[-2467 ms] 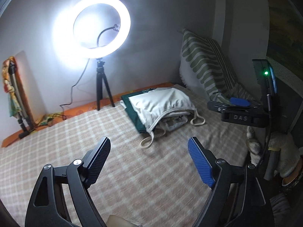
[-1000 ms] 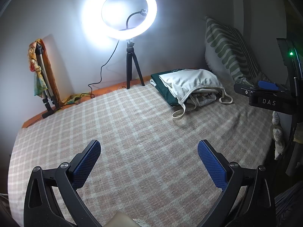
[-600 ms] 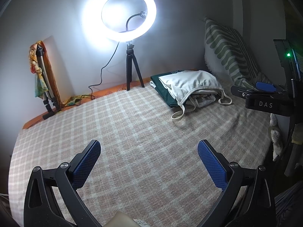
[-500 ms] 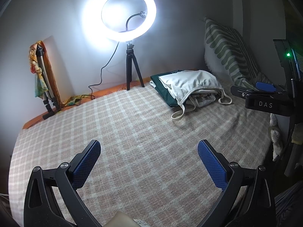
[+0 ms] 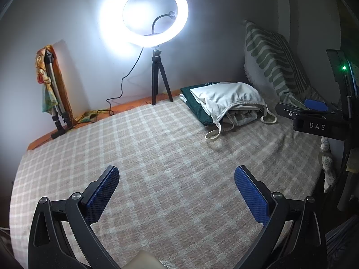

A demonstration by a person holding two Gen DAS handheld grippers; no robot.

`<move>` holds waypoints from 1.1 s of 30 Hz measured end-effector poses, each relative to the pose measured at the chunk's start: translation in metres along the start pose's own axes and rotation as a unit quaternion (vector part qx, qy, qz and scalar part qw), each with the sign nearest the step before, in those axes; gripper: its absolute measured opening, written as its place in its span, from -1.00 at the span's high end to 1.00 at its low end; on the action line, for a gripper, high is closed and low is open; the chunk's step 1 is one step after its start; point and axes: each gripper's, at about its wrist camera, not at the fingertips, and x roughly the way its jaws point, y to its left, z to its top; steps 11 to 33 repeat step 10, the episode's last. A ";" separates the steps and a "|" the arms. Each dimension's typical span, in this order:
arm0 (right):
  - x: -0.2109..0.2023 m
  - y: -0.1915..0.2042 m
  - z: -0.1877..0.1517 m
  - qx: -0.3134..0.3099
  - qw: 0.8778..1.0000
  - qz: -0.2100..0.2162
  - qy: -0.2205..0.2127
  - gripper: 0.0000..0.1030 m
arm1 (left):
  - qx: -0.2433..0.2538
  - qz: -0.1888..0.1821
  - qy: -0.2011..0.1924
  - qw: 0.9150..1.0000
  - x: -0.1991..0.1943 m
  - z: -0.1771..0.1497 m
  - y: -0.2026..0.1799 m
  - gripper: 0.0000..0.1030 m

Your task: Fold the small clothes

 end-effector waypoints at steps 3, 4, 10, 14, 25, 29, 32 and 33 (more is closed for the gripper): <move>0.000 0.000 0.000 0.000 1.000 0.000 0.000 -0.99 | 0.001 0.000 0.000 1.000 0.000 0.001 0.001 -0.98; 0.000 0.000 0.000 0.000 1.000 0.000 0.000 -0.99 | 0.002 0.000 0.000 1.000 0.000 0.000 0.001 -0.98; 0.001 0.001 0.000 0.000 1.000 0.002 0.001 -0.99 | 0.002 0.003 0.002 1.000 0.000 -0.001 0.004 -0.98; 0.001 0.001 0.000 0.000 1.000 0.002 0.001 -0.99 | 0.002 0.003 0.002 1.000 0.000 -0.001 0.004 -0.98; 0.001 0.001 0.000 0.000 1.000 0.002 0.001 -0.99 | 0.002 0.003 0.002 1.000 0.000 -0.001 0.004 -0.98; 0.001 0.001 0.000 0.000 1.000 0.002 0.001 -0.99 | 0.002 0.003 0.002 1.000 0.000 -0.001 0.004 -0.98; 0.001 0.001 0.000 0.000 1.000 0.002 0.001 -0.99 | 0.002 0.003 0.002 1.000 0.000 -0.001 0.004 -0.98; 0.001 0.001 0.000 0.000 1.000 0.002 0.001 -0.99 | 0.002 0.003 0.002 1.000 0.000 -0.001 0.004 -0.98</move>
